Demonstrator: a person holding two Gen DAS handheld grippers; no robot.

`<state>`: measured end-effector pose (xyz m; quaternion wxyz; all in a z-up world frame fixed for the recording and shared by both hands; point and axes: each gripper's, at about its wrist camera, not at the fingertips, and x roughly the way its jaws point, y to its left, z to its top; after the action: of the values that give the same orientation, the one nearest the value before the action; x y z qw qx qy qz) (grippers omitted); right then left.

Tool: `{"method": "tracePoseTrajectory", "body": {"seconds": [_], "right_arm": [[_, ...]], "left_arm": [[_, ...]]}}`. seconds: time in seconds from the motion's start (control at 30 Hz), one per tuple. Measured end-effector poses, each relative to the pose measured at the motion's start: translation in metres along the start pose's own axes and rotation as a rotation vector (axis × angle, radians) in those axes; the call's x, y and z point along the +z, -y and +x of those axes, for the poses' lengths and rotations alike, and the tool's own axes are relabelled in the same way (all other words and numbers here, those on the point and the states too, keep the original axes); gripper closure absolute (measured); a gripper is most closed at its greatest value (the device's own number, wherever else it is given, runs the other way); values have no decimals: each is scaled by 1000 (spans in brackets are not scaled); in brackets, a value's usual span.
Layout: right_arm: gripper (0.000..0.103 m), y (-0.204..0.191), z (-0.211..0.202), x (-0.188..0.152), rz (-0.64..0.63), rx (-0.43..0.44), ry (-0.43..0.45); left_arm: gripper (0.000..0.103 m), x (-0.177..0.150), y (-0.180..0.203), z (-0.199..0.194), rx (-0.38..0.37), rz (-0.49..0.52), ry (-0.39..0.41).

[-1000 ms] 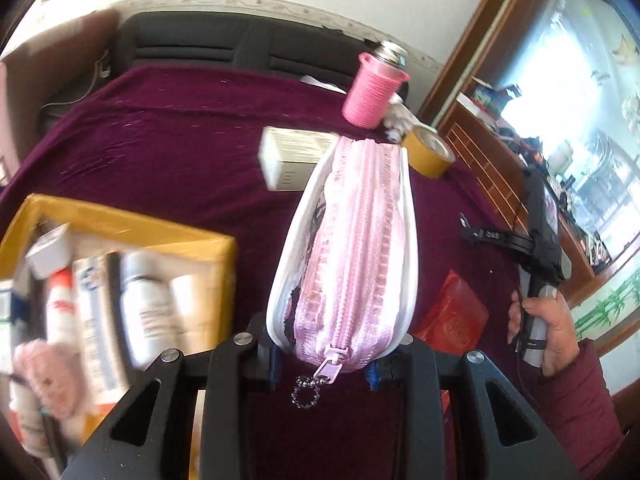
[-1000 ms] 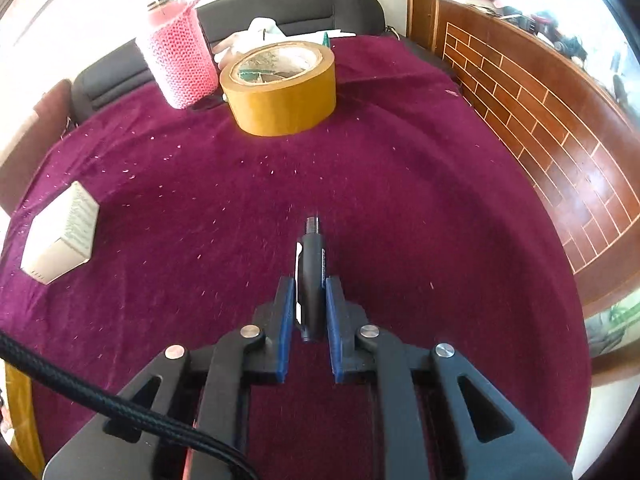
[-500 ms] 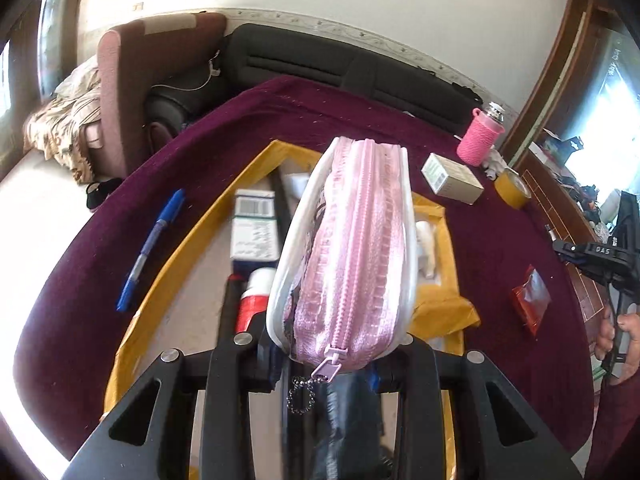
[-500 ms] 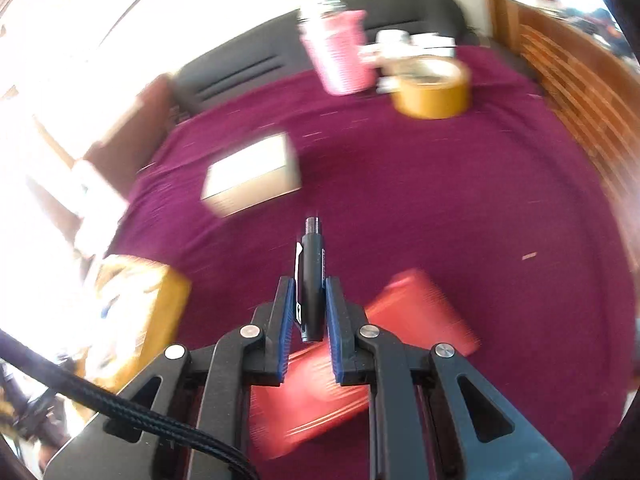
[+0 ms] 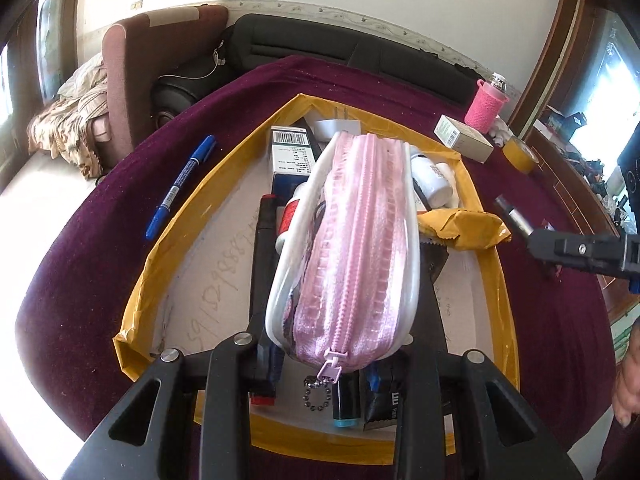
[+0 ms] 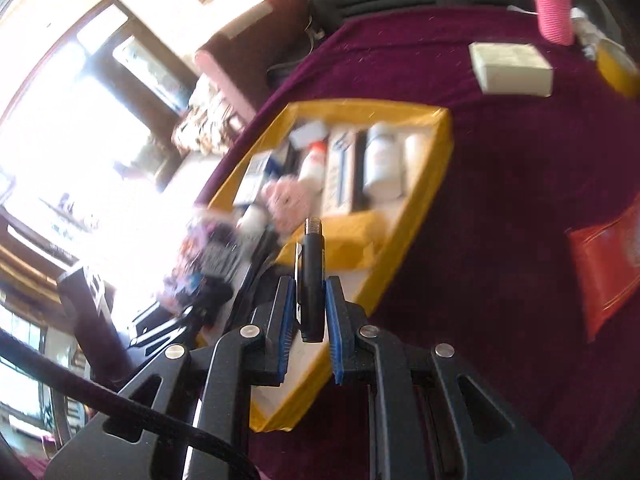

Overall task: Organize objects
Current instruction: 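Carry the pink pouch and the black item over the tray with both grippers, then release the pink pouch and the black item into the tray with both grippers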

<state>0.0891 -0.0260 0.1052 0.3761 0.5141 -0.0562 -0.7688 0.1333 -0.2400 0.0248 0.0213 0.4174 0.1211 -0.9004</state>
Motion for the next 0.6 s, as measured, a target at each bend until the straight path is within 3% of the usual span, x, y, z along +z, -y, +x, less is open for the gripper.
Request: {"method": "tracePoseTrajectory", "body": {"seconds": [0.33, 0.4, 0.47, 0.6], "right_arm": [[88, -26, 44, -26, -89, -186, -71], [82, -27, 42, -26, -100, -191, -67], [66, -32, 37, -28, -115, -200, -45], [57, -38, 21, -27, -131, -221, 37]], "left_arm": [[75, -8, -7, -1, -24, -8, 30], [71, -7, -8, -2, -20, -12, 34], [54, -6, -8, -5, -9, -13, 52], [45, -3, -7, -19, 52, -13, 119]]}}
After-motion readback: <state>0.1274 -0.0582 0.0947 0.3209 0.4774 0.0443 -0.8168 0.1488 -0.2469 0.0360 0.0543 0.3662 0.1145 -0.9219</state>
